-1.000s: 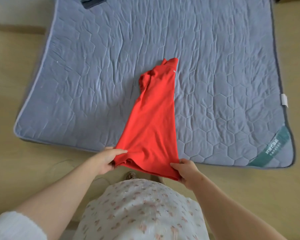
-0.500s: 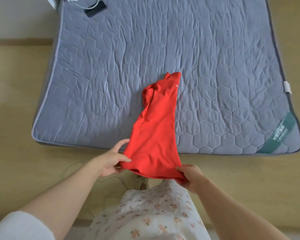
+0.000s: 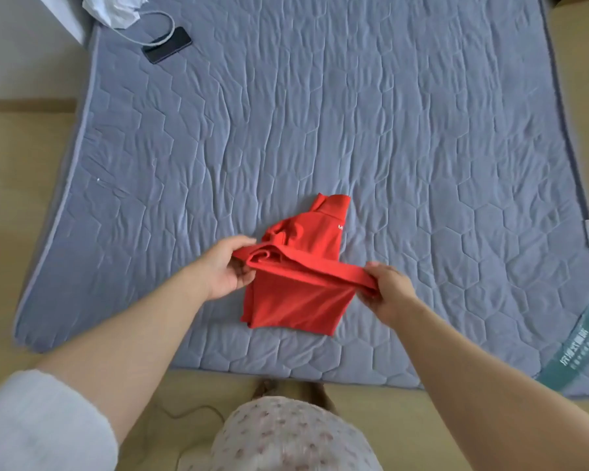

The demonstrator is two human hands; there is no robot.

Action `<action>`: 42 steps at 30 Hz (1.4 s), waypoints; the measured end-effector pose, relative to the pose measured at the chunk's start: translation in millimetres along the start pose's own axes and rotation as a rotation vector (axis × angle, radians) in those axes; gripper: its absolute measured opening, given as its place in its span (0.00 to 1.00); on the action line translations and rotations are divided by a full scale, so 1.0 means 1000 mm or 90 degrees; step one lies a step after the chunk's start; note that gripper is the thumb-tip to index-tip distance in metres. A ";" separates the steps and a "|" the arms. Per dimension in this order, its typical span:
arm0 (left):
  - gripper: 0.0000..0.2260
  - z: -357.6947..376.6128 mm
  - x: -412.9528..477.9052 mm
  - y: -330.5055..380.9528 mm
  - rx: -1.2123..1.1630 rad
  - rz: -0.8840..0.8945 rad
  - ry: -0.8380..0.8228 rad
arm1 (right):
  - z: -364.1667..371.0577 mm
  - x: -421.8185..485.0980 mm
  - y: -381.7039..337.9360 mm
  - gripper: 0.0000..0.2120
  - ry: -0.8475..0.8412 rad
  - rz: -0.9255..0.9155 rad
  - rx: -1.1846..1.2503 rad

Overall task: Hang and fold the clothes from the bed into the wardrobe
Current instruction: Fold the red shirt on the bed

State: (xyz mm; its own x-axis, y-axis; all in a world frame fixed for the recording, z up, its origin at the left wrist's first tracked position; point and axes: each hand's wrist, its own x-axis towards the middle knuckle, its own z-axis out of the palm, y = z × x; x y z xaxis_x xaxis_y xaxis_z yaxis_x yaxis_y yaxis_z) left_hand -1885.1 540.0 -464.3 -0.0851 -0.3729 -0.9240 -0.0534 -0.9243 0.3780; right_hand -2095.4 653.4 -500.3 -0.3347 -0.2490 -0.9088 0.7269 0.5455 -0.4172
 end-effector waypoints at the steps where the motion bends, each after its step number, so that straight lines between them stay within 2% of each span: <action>1: 0.11 0.009 0.009 0.016 -0.031 0.018 -0.005 | 0.012 0.009 -0.017 0.08 0.002 -0.024 -0.006; 3: 0.09 0.023 0.028 0.045 -0.084 0.060 -0.055 | 0.033 0.024 -0.045 0.07 -0.029 -0.077 0.005; 4: 0.08 0.028 0.038 0.056 -0.088 0.083 -0.097 | 0.041 0.033 -0.054 0.14 -0.066 -0.102 0.009; 5: 0.11 0.030 0.048 0.063 -0.087 0.101 -0.140 | 0.047 0.041 -0.060 0.22 -0.102 -0.117 -0.003; 7: 0.22 0.030 0.073 0.063 -0.086 0.112 -0.169 | 0.056 0.053 -0.061 0.28 -0.142 -0.130 -0.065; 9: 0.27 0.029 0.095 0.052 -0.037 0.110 -0.143 | 0.058 0.066 -0.049 0.28 -0.144 -0.122 -0.131; 15: 0.32 0.021 0.164 -0.007 0.313 0.121 0.041 | 0.051 0.120 0.001 0.31 -0.049 -0.041 -0.231; 17: 0.36 0.015 0.183 -0.028 0.421 0.087 0.063 | 0.050 0.137 0.016 0.31 -0.031 -0.028 -0.258; 19: 0.37 0.011 0.196 -0.050 0.468 0.041 0.068 | 0.051 0.154 0.032 0.30 -0.026 -0.016 -0.294; 21: 0.29 0.005 0.205 -0.067 0.507 0.047 0.119 | 0.051 0.168 0.045 0.23 -0.007 0.003 -0.361; 23: 0.18 -0.002 0.208 -0.077 0.572 0.087 0.195 | 0.048 0.178 0.055 0.12 0.015 0.021 -0.434; 25: 0.13 -0.010 0.209 -0.081 0.626 0.096 0.220 | 0.044 0.186 0.062 0.04 0.046 0.039 -0.490; 26: 0.14 -0.014 0.210 -0.081 0.630 0.080 0.209 | 0.041 0.190 0.064 0.06 0.059 0.040 -0.519; 28: 0.22 -0.016 0.215 -0.078 0.544 0.041 0.152 | 0.040 0.195 0.063 0.10 0.071 0.036 -0.541; 30: 0.32 -0.012 0.220 -0.068 0.404 0.034 0.096 | 0.045 0.198 0.059 0.03 0.059 0.026 -0.465; 32: 0.35 -0.006 0.230 -0.057 0.320 0.051 0.077 | 0.052 0.207 0.055 0.15 0.028 0.004 -0.334; 36: 0.24 0.005 0.252 -0.044 0.215 0.069 0.061 | 0.067 0.225 0.045 0.18 0.002 -0.065 -0.224; 39: 0.12 0.013 0.257 -0.036 0.217 0.028 -0.008 | 0.072 0.231 0.038 0.21 -0.036 -0.012 -0.170; 42: 0.11 0.019 0.251 -0.021 0.226 0.010 -0.030 | 0.072 0.226 0.022 0.16 -0.047 0.013 -0.134</action>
State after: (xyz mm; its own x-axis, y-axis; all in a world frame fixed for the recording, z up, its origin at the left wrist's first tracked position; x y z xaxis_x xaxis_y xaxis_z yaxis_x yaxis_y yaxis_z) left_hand -1924.3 467.1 -703.0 -0.1340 -0.3746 -0.9174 -0.3941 -0.8293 0.3962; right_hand -2111.9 551.9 -714.9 -0.2716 -0.2898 -0.9177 0.5897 0.7035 -0.3967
